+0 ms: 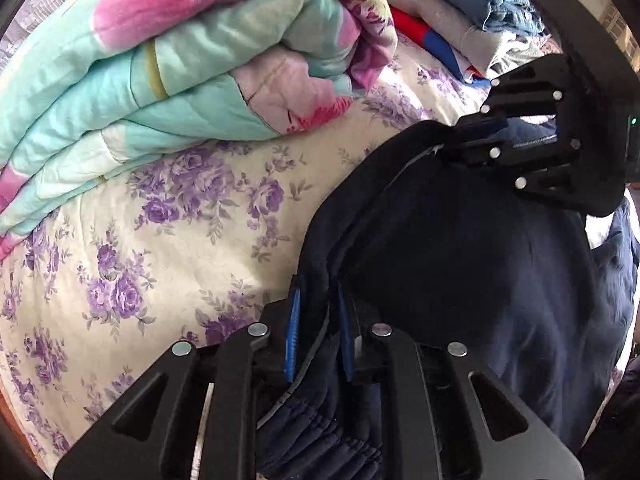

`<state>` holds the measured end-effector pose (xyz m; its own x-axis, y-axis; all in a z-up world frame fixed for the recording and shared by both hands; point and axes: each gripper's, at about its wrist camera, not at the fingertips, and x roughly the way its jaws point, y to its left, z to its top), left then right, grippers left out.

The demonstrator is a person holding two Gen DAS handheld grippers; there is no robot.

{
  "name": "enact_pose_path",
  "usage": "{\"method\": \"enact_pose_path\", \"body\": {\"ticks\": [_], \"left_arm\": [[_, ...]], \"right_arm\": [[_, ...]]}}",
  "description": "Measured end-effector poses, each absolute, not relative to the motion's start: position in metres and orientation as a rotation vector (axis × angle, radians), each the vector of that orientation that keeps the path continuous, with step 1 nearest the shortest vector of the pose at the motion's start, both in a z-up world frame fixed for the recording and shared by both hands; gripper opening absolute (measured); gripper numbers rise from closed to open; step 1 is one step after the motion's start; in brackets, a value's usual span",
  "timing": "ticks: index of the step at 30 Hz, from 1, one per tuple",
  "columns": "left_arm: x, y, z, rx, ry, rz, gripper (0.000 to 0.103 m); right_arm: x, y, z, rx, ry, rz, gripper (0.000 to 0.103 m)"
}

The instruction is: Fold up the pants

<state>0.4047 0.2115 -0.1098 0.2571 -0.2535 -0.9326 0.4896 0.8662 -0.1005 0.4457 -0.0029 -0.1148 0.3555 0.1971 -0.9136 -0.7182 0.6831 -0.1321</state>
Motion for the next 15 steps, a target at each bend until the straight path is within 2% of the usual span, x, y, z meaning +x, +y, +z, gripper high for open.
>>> {"method": "enact_pose_path", "body": {"ticks": [1, 2, 3, 4, 7, 10, 11, 12, 13, 14, 15], "left_arm": [[0.406, 0.216, -0.108, 0.203, 1.217, -0.518, 0.017], [0.406, 0.220, -0.107, 0.187, 1.222, -0.518, 0.020], [0.406, 0.223, -0.106, 0.184, 1.223, -0.519, 0.021], [0.405, 0.223, -0.104, 0.192, 1.219, -0.517, 0.022], [0.404, 0.226, -0.102, 0.209, 1.227, -0.517, 0.023], [0.410, 0.221, -0.102, 0.204, 1.244, -0.521, 0.029], [0.411, 0.213, -0.103, 0.208, 1.246, -0.518, 0.032], [0.411, 0.211, -0.103, 0.220, 1.244, -0.515, 0.032], [0.411, 0.208, -0.102, 0.233, 1.241, -0.507, 0.032], [0.409, 0.205, -0.106, 0.241, 1.236, -0.498, 0.031], [0.407, 0.204, -0.104, 0.251, 1.228, -0.492, 0.026]], "right_arm": [[0.447, -0.004, -0.113, -0.575, 1.060, 0.639, 0.015], [0.450, -0.006, -0.110, -0.563, 1.074, 0.630, 0.029], [0.453, -0.010, -0.108, -0.554, 1.081, 0.601, 0.050], [0.456, -0.014, -0.105, -0.548, 1.081, 0.577, 0.056], [0.461, -0.025, -0.100, -0.476, 1.104, 0.621, 0.058], [0.465, -0.030, -0.098, -0.397, 1.125, 0.669, 0.058], [0.465, -0.031, -0.100, -0.389, 1.134, 0.671, 0.056], [0.465, -0.030, -0.102, -0.388, 1.147, 0.677, 0.048], [0.465, -0.029, -0.103, -0.386, 1.153, 0.690, 0.016], [0.465, -0.028, -0.103, -0.381, 1.158, 0.705, 0.011], [0.463, -0.028, -0.100, -0.380, 1.143, 0.702, 0.010]]}}
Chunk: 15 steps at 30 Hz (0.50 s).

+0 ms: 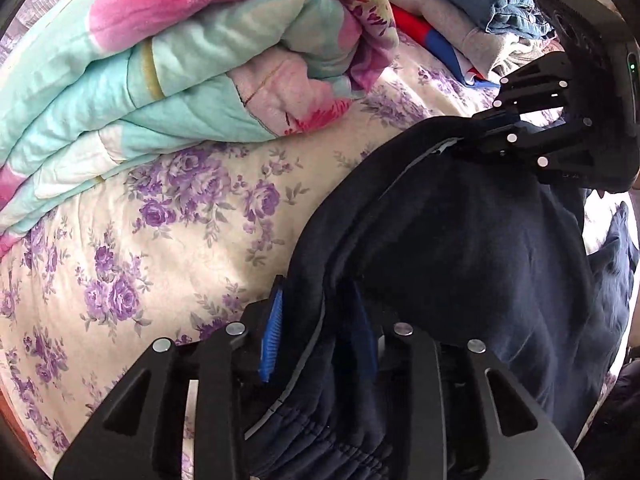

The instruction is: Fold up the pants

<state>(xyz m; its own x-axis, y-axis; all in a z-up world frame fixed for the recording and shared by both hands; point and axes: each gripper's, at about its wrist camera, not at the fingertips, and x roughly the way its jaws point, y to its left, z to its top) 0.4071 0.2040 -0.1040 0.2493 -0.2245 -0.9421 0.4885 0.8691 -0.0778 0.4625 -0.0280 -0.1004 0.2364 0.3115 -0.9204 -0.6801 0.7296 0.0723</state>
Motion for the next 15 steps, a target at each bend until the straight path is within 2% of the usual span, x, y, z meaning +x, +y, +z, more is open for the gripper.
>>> {"method": "enact_pose_path", "body": {"ticks": [1, 5, 15], "left_arm": [[0.404, 0.201, -0.102, 0.262, 1.221, -0.494, 0.015], [0.382, 0.198, -0.079, 0.296, 1.150, -0.468, 0.011], [0.259, 0.204, 0.020, 0.317, 0.929, -0.573, 0.009]], "right_arm": [[0.460, -0.028, -0.096, -0.383, 1.122, 0.695, 0.010], [0.439, -0.036, -0.068, -0.338, 1.073, 0.715, 0.010], [0.325, -0.055, 0.025, -0.322, 0.905, 0.693, 0.010]]}}
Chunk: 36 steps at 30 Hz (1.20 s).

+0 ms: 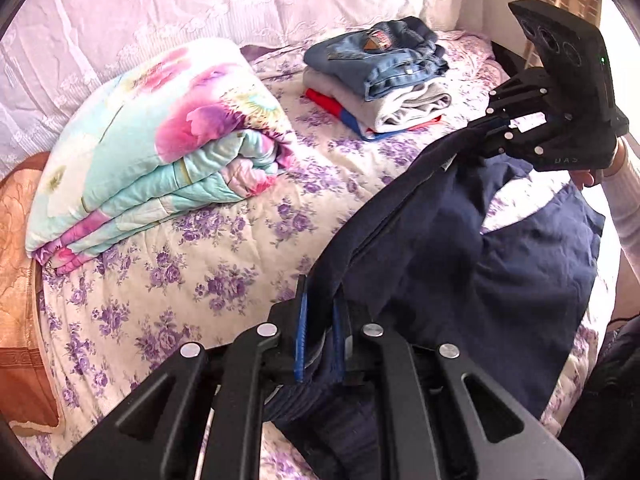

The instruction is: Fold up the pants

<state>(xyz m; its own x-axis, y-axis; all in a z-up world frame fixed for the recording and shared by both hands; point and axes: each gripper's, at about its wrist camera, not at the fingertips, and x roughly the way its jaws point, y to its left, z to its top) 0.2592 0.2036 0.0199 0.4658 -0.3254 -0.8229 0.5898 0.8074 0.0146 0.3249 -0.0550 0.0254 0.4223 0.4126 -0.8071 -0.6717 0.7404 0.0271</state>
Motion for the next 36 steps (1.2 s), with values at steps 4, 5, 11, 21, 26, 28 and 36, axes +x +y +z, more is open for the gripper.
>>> {"method": "enact_pose_path", "body": {"ticks": [4, 5, 11, 21, 26, 28, 36], "left_arm": [[0.190, 0.195, 0.029, 0.397, 0.900, -0.604, 0.008], [0.169, 0.194, 0.029, 0.412, 0.898, -0.607, 0.008], [0.093, 0.191, 0.005, 0.459, 0.924, -0.633, 0.008], [0.057, 0.199, -0.090, 0.324, 1.037, -0.646, 0.009], [0.044, 0.203, -0.085, 0.282, 1.006, -0.626, 0.009], [0.036, 0.197, -0.080, 0.336, 0.988, -0.605, 0.014], [0.004, 0.209, -0.022, 0.278, 0.852, -0.660, 0.066]], "right_arm": [[0.262, -0.054, 0.049, -0.344, 0.883, 0.671, 0.010], [0.247, -0.052, 0.051, -0.353, 0.883, 0.665, 0.010], [0.157, -0.036, 0.034, -0.391, 0.922, 0.662, 0.010], [0.090, -0.017, -0.100, -0.338, 1.097, 0.673, 0.011], [0.087, -0.020, -0.098, -0.291, 1.085, 0.669, 0.012], [0.083, -0.018, -0.097, -0.310, 1.076, 0.662, 0.012], [0.056, -0.019, -0.047, -0.271, 1.068, 0.732, 0.053]]}}
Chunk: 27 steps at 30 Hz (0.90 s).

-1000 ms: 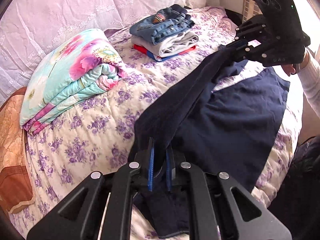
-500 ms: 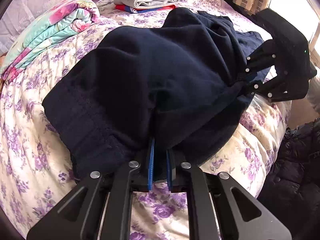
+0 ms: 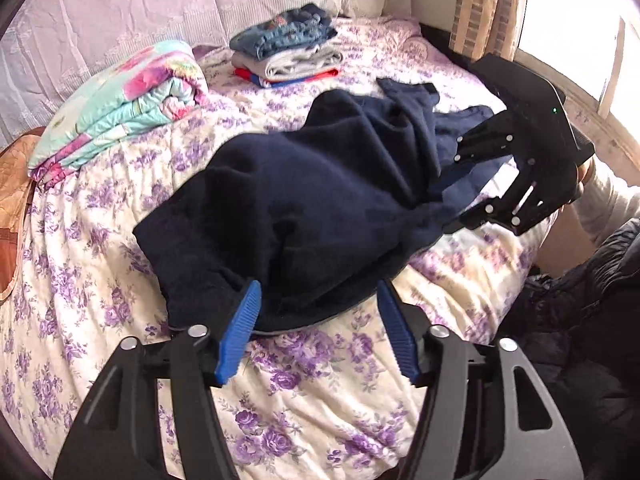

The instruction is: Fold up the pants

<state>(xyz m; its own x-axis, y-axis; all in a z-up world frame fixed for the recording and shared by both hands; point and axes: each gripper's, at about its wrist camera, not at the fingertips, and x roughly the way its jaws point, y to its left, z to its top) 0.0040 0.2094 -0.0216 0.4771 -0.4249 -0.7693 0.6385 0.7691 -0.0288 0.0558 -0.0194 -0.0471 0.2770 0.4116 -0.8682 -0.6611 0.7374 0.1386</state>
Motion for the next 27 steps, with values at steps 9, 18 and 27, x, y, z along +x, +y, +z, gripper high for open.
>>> {"method": "enact_pose_path", "body": {"ticks": [9, 18, 27], "left_arm": [[0.069, 0.184, -0.051, 0.023, 0.891, -0.383, 0.076], [0.053, 0.156, -0.101, -0.004, 0.986, -0.087, 0.069], [0.052, 0.156, -0.095, -0.048, 1.018, -0.040, 0.055]], "right_arm": [[0.081, 0.002, -0.039, -0.173, 1.015, 0.684, 0.013], [0.088, -0.007, -0.071, -0.074, 1.219, 0.692, 0.019], [0.212, -0.237, 0.005, 0.206, 1.230, -0.028, 0.073]]}}
